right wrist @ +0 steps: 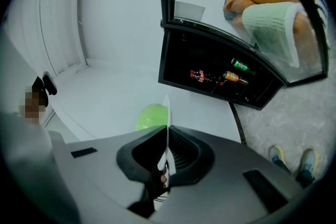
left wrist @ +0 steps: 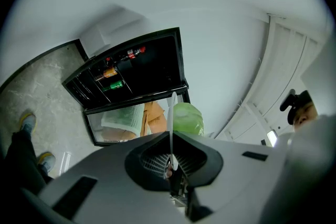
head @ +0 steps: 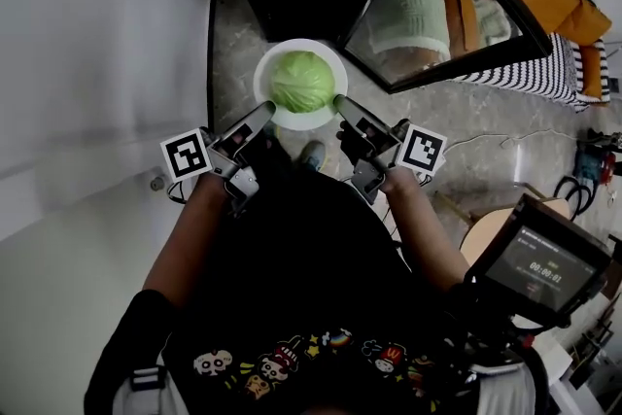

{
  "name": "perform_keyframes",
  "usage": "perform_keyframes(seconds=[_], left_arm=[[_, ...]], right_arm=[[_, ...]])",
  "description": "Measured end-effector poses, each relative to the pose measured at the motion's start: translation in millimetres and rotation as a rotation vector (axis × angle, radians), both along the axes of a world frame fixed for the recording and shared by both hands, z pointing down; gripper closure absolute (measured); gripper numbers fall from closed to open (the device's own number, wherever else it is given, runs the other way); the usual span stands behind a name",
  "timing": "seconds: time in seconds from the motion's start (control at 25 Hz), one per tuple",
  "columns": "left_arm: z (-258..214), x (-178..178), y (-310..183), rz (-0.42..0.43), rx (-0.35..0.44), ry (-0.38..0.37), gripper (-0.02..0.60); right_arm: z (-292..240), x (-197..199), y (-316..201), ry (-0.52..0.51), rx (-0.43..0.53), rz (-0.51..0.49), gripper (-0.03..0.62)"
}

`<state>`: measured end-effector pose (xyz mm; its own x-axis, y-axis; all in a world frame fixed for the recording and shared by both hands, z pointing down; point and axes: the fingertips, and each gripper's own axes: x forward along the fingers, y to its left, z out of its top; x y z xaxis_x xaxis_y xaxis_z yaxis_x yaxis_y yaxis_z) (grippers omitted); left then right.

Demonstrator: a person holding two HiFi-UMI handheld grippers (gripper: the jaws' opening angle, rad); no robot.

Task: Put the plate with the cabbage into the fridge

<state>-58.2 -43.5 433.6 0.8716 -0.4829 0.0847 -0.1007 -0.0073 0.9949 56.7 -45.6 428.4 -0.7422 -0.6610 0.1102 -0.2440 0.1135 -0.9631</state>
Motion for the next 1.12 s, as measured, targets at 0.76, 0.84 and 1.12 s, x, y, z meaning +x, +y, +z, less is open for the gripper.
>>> perform_keyframes(seconds=[0.76,0.84,1.12], left_arm=[[-1.1,1.8,-4.5,-0.012,0.006,0.000,0.566],[-0.1,2.8,-5.0,-0.003,0.007,-0.007,0.566],[2.3,4.3,-5.2,0.014,0.011,-0.011,0.566]], right_arm=[[1.1,0.5,-5.4,-0.015,0.007,-0.002,0.576],[2.1,1.5,-5.1,-0.018,0.004,0.008,0.576],[3.6,3.5,-4.2,-0.008,0.000,0.017,0.576]])
